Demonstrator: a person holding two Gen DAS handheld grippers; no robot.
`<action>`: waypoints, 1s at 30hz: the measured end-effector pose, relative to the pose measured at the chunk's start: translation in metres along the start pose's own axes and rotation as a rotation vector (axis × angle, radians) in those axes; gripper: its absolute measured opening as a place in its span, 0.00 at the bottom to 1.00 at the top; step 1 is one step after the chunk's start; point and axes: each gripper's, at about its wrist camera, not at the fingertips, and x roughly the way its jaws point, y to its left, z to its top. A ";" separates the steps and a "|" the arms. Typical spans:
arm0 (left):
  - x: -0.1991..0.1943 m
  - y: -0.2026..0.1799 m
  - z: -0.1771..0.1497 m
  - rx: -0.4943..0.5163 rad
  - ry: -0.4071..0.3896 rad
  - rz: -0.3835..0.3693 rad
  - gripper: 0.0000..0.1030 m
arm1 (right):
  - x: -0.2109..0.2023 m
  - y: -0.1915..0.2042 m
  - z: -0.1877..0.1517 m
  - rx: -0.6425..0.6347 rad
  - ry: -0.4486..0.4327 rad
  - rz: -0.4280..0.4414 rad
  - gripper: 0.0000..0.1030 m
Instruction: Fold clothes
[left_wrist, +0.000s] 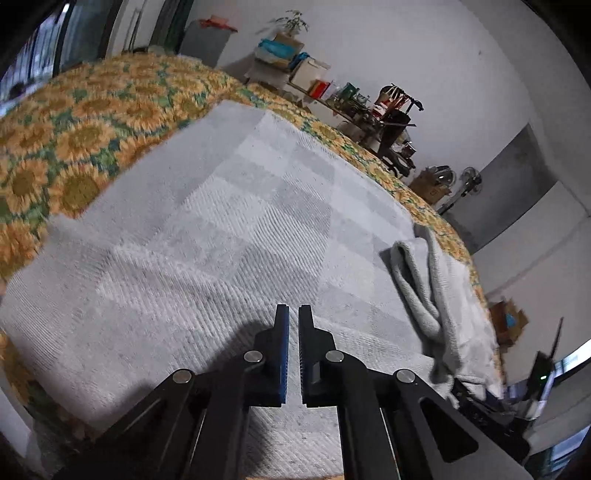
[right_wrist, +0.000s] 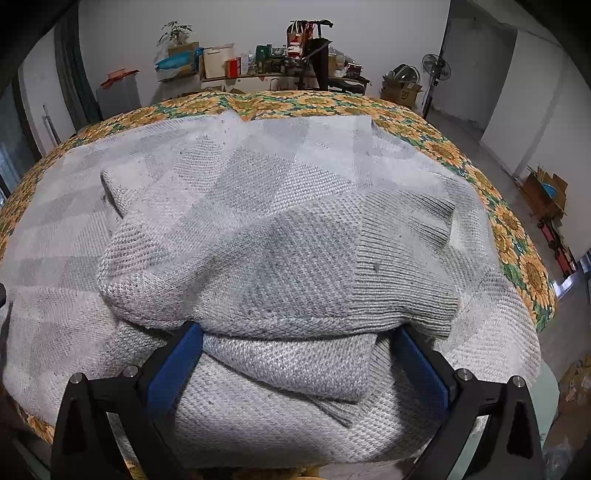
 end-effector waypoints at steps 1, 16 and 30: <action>0.001 0.000 0.001 0.004 -0.008 0.011 0.04 | 0.000 0.000 0.000 0.000 -0.001 0.000 1.00; -0.003 0.004 0.001 -0.051 -0.023 -0.022 0.77 | -0.001 0.004 -0.002 0.001 -0.002 -0.002 1.00; 0.010 0.004 -0.002 -0.083 0.049 -0.048 0.78 | -0.001 0.003 -0.001 0.000 -0.003 -0.002 1.00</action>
